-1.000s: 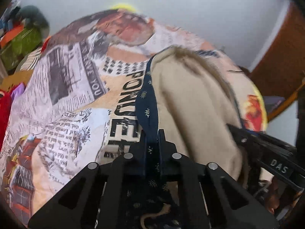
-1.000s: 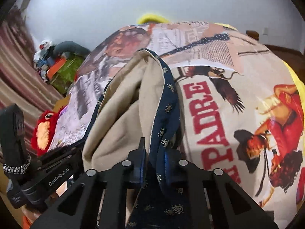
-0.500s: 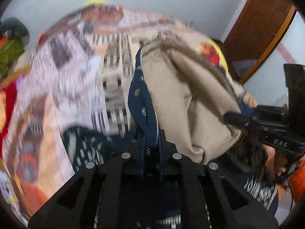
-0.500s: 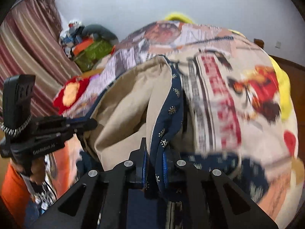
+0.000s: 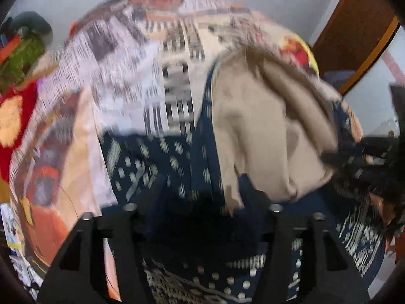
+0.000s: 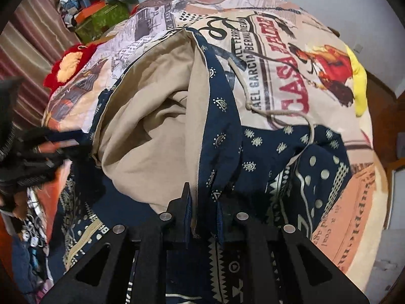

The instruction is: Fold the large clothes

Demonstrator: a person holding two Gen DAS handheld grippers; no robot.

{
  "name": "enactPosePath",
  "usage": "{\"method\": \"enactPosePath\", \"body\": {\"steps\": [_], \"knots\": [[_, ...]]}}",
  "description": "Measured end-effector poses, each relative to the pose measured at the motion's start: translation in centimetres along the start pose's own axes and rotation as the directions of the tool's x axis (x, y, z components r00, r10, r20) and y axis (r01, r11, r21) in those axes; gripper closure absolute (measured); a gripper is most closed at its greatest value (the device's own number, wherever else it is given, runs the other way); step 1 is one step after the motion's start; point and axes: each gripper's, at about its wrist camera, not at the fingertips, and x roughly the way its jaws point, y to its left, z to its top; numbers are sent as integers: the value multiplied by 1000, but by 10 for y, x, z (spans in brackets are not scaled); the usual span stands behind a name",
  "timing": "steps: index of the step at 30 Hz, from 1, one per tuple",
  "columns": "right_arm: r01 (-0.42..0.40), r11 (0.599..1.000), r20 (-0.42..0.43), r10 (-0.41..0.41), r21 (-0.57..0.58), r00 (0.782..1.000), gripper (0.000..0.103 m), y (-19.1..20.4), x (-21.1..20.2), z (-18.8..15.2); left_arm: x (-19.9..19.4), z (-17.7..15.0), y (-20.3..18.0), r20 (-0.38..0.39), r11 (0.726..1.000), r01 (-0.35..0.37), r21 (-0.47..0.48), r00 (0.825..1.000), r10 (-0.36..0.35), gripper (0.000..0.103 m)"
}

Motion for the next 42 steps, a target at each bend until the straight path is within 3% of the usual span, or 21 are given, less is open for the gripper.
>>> {"method": "enactPosePath", "body": {"steps": [2, 5, 6, 8, 11, 13, 17, 21, 26, 28, 31, 32, 33, 36, 42], "knots": [[52, 998, -2, -52, -31, 999, 82, 2, 9, 5, 4, 8, 0, 26, 1000, -2, -13, 1000, 2, 33], [127, 987, 9, -127, -101, 992, 57, 9, 22, 2, 41, 8, -2, -61, 1000, -27, 5, 998, 27, 33], [149, 980, 31, -147, -129, 989, 44, 10, 24, 0, 52, 5, -3, -89, 999, -43, 15, 995, 45, 34], [190, 969, 66, -181, -157, 981, 41, 8, 23, -5, 75, -8, -2, -127, 997, -72, 29, 989, 75, 33], [190, 974, 63, -183, -121, 981, 31, -3, 16, -6, 72, -16, 2, -86, 998, -56, 5, 995, 56, 34], [162, 982, 65, -157, -94, 986, 31, -9, 8, -7, 67, -14, 3, -90, 999, -46, 18, 995, 48, 34], [94, 994, 116, -86, -62, 990, 30, -13, -16, 9, 48, 6, 1, -27, 996, -54, 70, 998, 56, 34], [20, 999, 180, -14, -28, 983, 30, -14, -22, 46, 44, 39, 7, 42, 998, -51, 22, 998, 50, 34], [-57, 994, 147, 43, 95, 988, 30, -27, 14, 94, 73, 74, 19, 12, 998, -25, -66, 1000, 25, 35], [-98, 986, 131, 80, 138, 988, 35, -35, 28, 105, 85, 79, 21, -12, 994, 18, -103, 1000, -19, 44], [-162, 968, 120, 141, 191, 983, 57, -39, 43, 112, 99, 80, 21, -41, 984, 83, -157, 995, -90, 74], [-176, 964, 120, 154, 199, 981, 67, -39, 46, 113, 99, 79, 20, -41, 981, 105, -166, 993, -113, 90], [-190, 961, 126, 167, 201, 978, 75, -39, 48, 113, 97, 77, 18, -33, 978, 122, -171, 991, -129, 96], [-222, 960, 158, 197, 169, 968, 87, -33, 40, 108, 69, 66, 11, 54, 986, 123, -117, 992, -117, 96], [-214, 976, 223, 201, 32, 954, 89, -5, -7, 78, -8, 30, 1, 137, 997, 81, 7, 987, -81, 96]]}}
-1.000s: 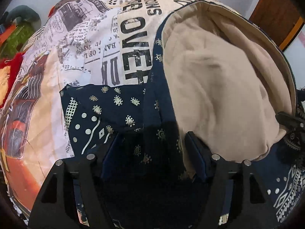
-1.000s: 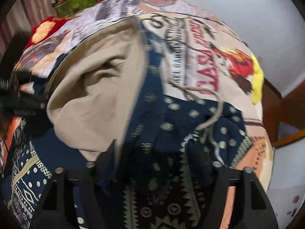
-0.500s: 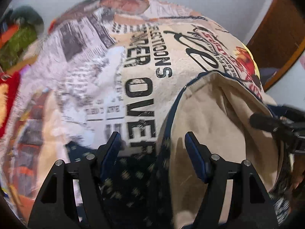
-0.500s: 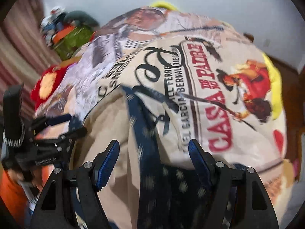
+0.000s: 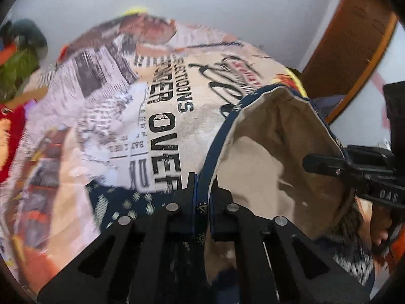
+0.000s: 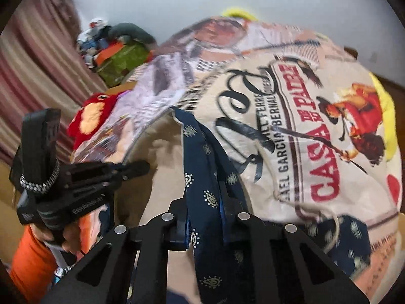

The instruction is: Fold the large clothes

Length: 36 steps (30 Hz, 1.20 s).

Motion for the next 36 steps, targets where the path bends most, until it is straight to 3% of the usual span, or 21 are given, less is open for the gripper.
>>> {"method": "enactPosePath", "body": {"steps": [5, 13, 16, 20, 22, 24, 28, 33, 36], "knots": [[-34, 997, 44, 37, -70, 998, 89, 30, -49, -33, -47, -41, -12, 4, 999, 8, 53, 1000, -8, 96], [-36, 996, 16, 37, -83, 999, 89, 61, -89, -111, -67, -118, -33, -27, 991, -53, 122, 998, 57, 95], [-28, 996, -20, 27, -82, 999, 88, 68, -93, -141, -66, -141, -34, -64, 992, -54, 115, 996, 61, 85], [-8, 998, -137, -1, -60, 991, 88, 67, -88, -173, -66, -175, -28, -120, 996, -45, 82, 991, 55, 73], [26, 998, -195, -37, -60, 980, 88, 64, -83, -185, -71, -188, -23, -139, 997, -44, 67, 989, 53, 71], [54, 996, -194, -66, -67, 979, 88, 62, -86, -193, -79, -198, -17, -140, 996, -56, 64, 988, 65, 70], [108, 991, -171, -119, -73, 978, 88, 59, -95, -197, -103, -202, -6, -100, 994, -95, 61, 990, 101, 70], [133, 983, -184, -155, -126, 971, 88, 65, -106, -200, -131, -174, 1, 33, 995, -103, 8, 994, 103, 47], [160, 969, -182, -195, -190, 964, 88, 75, -114, -203, -128, -153, -7, 74, 996, -92, 15, 993, 91, 45]]}}
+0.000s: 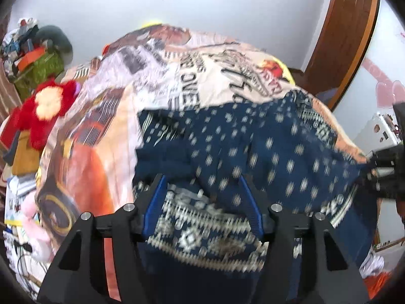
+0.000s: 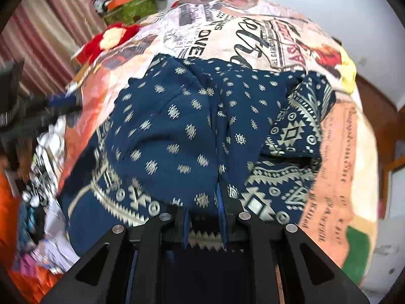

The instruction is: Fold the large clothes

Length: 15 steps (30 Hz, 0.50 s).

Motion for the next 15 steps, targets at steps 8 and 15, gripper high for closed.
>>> {"method": "enactPosePath", "body": {"steps": [8, 15], "knots": [[18, 1000, 14, -18, -14, 1000, 88, -5, -36, -8, 51, 28, -33, -59, 993, 122, -2, 991, -122, 44], [8, 998, -34, -6, 66, 999, 88, -14, -8, 21, 97, -14, -49, -216, 991, 123, 43, 970, -111, 42]]}}
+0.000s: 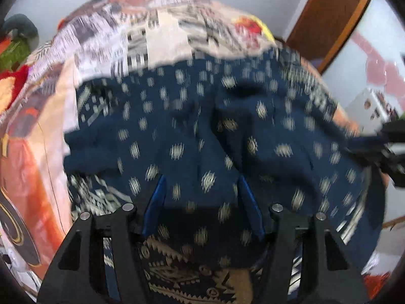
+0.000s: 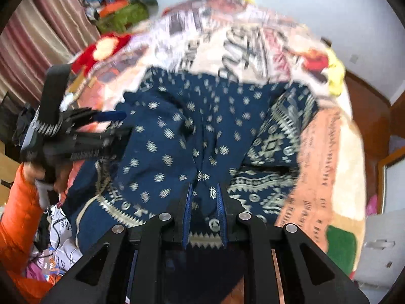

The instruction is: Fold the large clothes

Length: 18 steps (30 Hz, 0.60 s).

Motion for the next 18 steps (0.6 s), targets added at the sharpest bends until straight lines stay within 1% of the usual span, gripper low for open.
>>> {"method": "enactPosePath", "body": {"steps": [1, 2, 3, 6, 9, 10, 11, 12, 13, 14, 16, 17, 18], "knots": [[0, 1000, -40, -1, -6, 999, 88, -1, 13, 2, -1, -8, 0, 30, 1000, -3, 0, 1000, 3, 40], [16, 1000, -101, -18, -23, 995, 88, -1, 33, 4, -4, -12, 0, 52, 1000, -11, -5, 999, 11, 35], [31, 999, -119, -35, -37, 992, 88, -1, 42, 5, -5, -16, 2, 60, 1000, -10, -10, 998, 10, 33], [43, 994, -115, -55, -104, 992, 88, -1, 47, 6, -4, -16, 7, 54, 999, 29, -32, 998, -28, 32], [51, 993, -130, -65, -104, 989, 87, -7, 45, 6, -1, -15, 10, 42, 998, 43, -43, 998, -41, 30], [49, 993, -127, -62, -106, 990, 85, -9, 45, 4, -1, -15, 10, 45, 998, 42, -38, 998, -41, 30], [70, 991, -117, -83, -111, 990, 66, -11, 44, 2, -2, -16, 10, 49, 999, 40, -33, 998, -38, 30], [128, 985, -103, -140, -113, 985, 32, -14, 43, 1, -3, -17, 9, 53, 999, 36, -30, 998, -35, 30], [204, 973, -80, -213, -108, 974, 19, -17, 43, -1, -4, -18, 9, 56, 999, 35, -30, 998, -33, 30], [255, 963, -53, -260, -90, 964, 13, -22, 41, -3, -5, -19, 9, 57, 999, 35, -31, 998, -33, 30], [192, 981, -62, -193, -30, 979, 14, -33, 39, -6, -10, -20, 10, 53, 999, 34, -40, 998, -32, 30], [156, 987, -74, -153, 35, 985, 14, -42, 38, -7, -14, -20, 11, 51, 999, 29, -41, 998, -27, 30], [135, 988, -80, -130, 71, 988, 14, -47, 36, -7, -20, -21, 12, 51, 999, 12, -38, 999, -11, 31]]}}
